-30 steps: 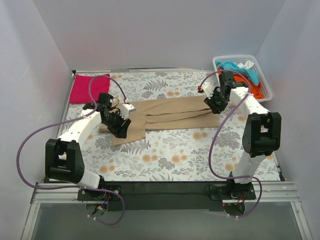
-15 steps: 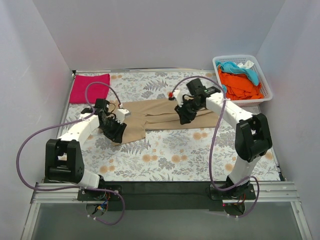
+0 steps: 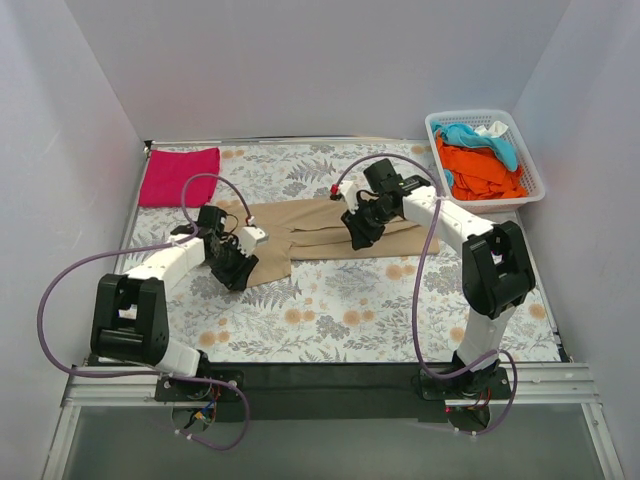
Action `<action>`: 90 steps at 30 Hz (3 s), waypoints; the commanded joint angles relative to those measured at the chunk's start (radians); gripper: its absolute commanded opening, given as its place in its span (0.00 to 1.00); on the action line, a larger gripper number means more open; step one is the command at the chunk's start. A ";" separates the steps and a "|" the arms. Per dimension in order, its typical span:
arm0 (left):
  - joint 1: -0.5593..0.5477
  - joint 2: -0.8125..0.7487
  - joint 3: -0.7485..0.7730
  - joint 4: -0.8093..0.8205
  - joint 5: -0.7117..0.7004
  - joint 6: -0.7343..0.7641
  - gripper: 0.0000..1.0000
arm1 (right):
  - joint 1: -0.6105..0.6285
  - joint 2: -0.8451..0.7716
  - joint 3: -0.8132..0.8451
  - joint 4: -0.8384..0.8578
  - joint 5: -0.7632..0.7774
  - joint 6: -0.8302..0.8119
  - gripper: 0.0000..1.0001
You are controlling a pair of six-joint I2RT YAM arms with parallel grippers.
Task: Fold and stack the t-shirts
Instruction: Fold the tshirt
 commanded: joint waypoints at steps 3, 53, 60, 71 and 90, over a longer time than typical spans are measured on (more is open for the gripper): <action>-0.048 0.024 -0.067 0.104 -0.078 0.055 0.43 | -0.087 -0.042 -0.026 0.006 0.044 -0.028 0.31; 0.052 0.457 0.803 0.142 -0.016 -0.060 0.00 | -0.305 -0.022 0.050 -0.013 0.146 -0.183 0.41; 0.027 0.252 0.522 0.127 0.003 0.008 0.00 | -0.305 -0.026 0.047 -0.017 0.144 -0.183 0.41; -0.011 0.264 0.379 0.058 -0.005 -0.017 0.31 | -0.305 -0.009 0.047 -0.031 0.141 -0.178 0.44; 0.009 0.298 0.464 0.110 -0.035 -0.446 0.34 | -0.316 0.198 0.035 0.039 0.257 -0.168 0.31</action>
